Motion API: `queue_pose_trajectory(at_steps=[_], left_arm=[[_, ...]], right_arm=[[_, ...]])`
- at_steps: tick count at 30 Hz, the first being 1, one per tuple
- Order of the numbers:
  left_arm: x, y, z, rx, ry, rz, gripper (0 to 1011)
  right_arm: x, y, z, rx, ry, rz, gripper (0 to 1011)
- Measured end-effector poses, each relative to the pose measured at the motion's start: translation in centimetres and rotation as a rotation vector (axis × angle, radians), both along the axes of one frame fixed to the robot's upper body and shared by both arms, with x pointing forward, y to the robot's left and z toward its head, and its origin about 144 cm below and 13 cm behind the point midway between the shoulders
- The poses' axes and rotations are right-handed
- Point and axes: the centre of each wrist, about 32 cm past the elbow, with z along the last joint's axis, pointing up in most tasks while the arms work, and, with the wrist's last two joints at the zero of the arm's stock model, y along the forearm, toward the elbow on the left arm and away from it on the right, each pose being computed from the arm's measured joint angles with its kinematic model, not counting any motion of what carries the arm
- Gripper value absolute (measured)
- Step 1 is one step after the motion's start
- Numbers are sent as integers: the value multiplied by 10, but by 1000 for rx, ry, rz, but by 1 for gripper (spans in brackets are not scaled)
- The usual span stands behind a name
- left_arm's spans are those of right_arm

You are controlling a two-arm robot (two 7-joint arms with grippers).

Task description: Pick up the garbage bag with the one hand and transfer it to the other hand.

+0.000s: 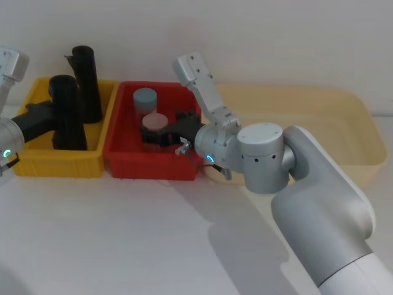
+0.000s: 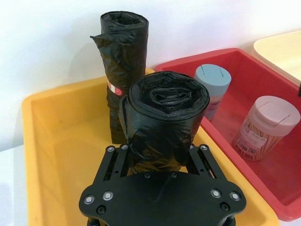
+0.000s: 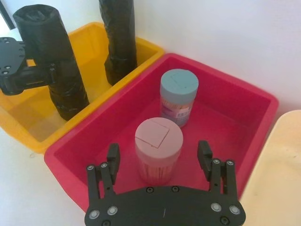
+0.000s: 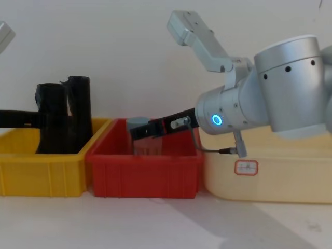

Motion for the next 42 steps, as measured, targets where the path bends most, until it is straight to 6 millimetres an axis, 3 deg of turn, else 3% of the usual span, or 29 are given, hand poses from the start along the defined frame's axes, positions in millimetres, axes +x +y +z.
queue_pose_trajectory(at_steps=[32, 42], left_arm=[[0, 0, 0, 0, 0, 0, 465], [0, 0, 0, 0, 0, 0, 465]], right_arm=[[23, 8, -22, 80, 45, -1, 998], [26, 9, -24, 80, 35, -1, 771]])
